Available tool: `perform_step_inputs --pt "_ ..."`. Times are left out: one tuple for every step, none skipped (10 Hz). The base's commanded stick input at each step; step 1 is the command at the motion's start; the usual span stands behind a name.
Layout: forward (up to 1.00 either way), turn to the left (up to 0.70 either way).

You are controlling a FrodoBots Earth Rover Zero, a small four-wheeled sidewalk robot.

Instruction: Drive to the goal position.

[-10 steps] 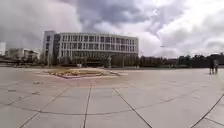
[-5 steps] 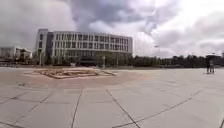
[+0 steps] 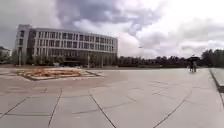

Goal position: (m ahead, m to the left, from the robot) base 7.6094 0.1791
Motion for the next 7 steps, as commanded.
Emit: perform_step_inputs --pt "0.7 -0.13" --pt "0.7 0.0" --pt "0.7 0.0" --pt "0.7 0.0" --pt "0.7 0.0" --pt "0.7 0.0" --pt "0.7 0.0"
